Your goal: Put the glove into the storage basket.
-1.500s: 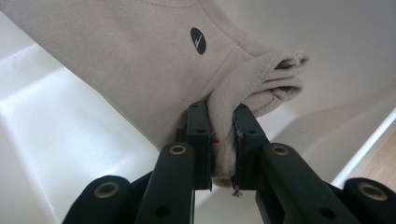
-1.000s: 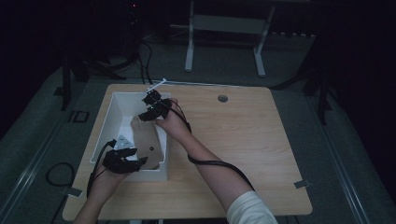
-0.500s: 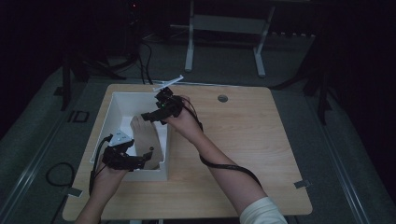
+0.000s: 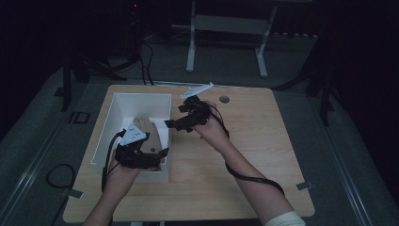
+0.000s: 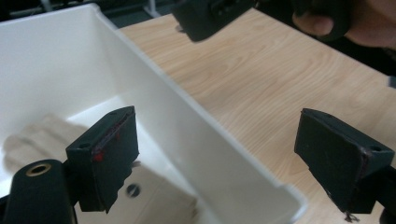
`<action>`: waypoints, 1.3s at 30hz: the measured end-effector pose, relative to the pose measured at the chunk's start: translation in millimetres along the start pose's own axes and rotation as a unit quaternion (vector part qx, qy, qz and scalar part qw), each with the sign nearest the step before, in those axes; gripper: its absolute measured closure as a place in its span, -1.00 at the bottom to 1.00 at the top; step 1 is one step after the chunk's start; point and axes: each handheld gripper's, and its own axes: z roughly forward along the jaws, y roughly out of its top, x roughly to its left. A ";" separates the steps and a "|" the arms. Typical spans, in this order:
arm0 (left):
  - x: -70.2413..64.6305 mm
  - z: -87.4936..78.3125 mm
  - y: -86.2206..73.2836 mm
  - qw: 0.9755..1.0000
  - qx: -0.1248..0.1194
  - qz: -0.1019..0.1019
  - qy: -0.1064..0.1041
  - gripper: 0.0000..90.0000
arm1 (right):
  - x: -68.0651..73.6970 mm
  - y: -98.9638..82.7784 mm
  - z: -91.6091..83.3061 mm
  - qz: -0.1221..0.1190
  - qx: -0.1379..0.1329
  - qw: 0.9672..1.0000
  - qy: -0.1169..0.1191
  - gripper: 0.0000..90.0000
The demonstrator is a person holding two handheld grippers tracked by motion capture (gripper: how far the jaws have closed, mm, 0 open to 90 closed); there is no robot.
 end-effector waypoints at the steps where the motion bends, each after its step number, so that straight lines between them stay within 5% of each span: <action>1: -4.6 1.5 2.7 1.000 -0.003 0.002 -0.008 -0.69 | -0.9 -2.5 -3.0 0.002 -0.003 1.000 0.000 -0.66; 11: -41.7 24.8 14.1 0.998 -0.010 0.038 -0.057 -0.69 | -15.2 -34.0 -34.7 0.009 -0.016 1.000 -0.010 -0.66; 24: -71.9 53.9 16.0 0.994 -0.007 0.065 -0.085 -0.73 | -25.8 -73.5 -53.9 0.011 -0.011 1.000 -0.018 -0.67; 29: -85.4 67.9 14.0 0.990 0.004 0.080 -0.113 -0.73 | -32.5 -91.4 -59.9 0.019 -0.008 1.000 -0.021 -0.67; 39: -100.6 92.5 0.9 0.986 0.029 0.092 -0.136 -0.73 | -39.1 -117.5 -64.8 0.020 -0.005 0.999 -0.029 -0.68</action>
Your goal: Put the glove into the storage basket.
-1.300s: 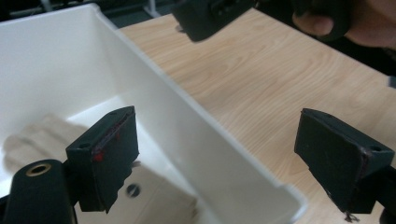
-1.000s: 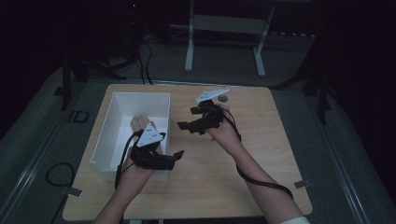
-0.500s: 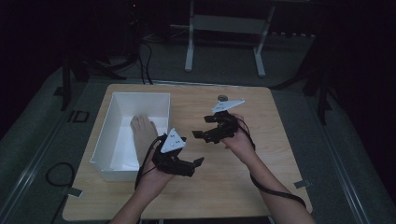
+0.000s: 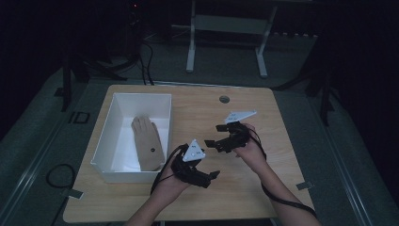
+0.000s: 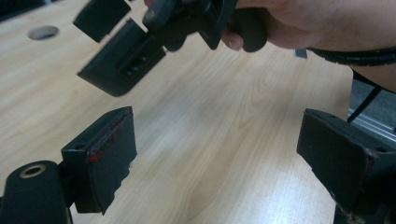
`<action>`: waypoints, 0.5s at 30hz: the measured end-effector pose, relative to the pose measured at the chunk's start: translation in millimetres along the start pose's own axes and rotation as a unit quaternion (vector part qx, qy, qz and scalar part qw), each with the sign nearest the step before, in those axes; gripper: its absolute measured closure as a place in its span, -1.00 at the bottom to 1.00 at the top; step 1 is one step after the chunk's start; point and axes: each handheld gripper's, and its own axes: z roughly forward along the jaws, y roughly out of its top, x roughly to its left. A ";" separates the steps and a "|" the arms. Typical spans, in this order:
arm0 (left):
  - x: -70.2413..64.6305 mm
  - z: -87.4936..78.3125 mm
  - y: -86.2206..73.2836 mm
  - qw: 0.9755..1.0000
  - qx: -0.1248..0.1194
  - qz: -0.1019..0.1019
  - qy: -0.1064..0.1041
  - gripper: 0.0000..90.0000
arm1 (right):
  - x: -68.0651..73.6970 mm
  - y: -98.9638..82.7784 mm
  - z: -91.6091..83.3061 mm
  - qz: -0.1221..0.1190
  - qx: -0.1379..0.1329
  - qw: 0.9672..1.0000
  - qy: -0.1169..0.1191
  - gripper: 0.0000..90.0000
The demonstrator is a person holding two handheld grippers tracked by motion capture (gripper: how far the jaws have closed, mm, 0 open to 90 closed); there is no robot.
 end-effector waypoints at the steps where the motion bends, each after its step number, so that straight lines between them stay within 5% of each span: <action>1: -1.2 3.5 -2.1 1.000 0.000 -0.002 0.000 -0.73 | -1.3 -5.3 -0.6 0.001 0.000 1.000 0.000 -0.69; 15: -4.1 37.8 -27.9 1.000 0.021 -0.002 -0.021 -0.71 | -10.7 -43.7 5.8 0.006 0.023 1.000 -0.007 -0.69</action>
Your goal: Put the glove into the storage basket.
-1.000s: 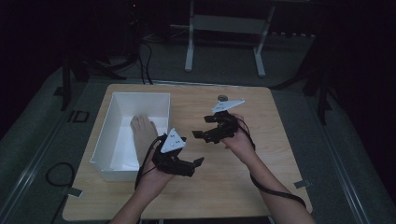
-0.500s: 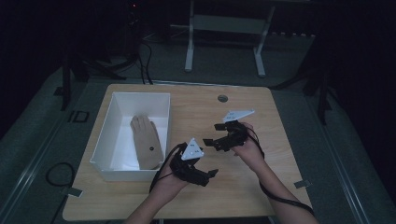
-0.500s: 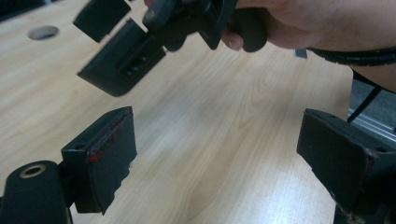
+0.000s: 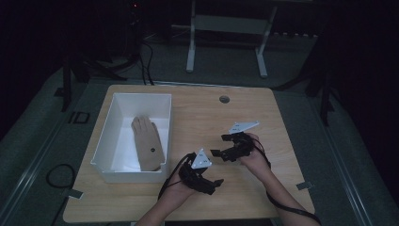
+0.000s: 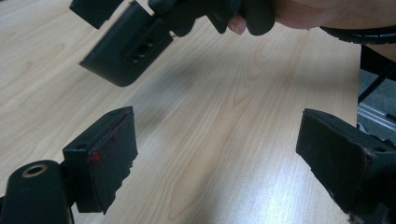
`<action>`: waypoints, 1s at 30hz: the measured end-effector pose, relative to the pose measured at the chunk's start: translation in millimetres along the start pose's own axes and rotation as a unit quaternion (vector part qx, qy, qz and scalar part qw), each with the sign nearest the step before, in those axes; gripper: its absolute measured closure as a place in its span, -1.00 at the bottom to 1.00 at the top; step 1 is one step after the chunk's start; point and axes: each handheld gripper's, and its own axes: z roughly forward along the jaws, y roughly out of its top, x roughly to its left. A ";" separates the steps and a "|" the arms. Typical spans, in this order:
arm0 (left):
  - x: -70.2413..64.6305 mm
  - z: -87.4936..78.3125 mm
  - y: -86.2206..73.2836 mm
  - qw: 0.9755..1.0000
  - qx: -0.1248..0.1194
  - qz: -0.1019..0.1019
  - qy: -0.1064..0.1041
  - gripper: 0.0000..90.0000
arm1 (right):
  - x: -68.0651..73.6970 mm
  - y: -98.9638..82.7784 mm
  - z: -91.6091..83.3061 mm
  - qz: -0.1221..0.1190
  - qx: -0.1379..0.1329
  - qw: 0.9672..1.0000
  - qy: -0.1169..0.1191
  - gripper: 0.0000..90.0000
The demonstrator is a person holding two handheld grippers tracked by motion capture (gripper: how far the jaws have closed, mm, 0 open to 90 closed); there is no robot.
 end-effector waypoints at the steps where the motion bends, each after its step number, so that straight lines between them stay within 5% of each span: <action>1: 0.6 1.4 -1.5 1.000 0.001 0.001 0.000 -0.71 | -0.8 -2.7 1.0 0.000 0.004 1.000 -0.002 -0.69; 10: 3.4 13.9 -17.7 1.000 0.009 -0.016 -0.010 -0.71 | -10.2 -26.8 2.7 0.021 0.018 1.000 -0.008 -0.69; 30: 6.8 23.9 -30.4 0.999 0.026 -0.032 -0.027 -0.71 | -18.0 -57.5 5.7 -0.006 0.037 0.999 -0.039 -0.69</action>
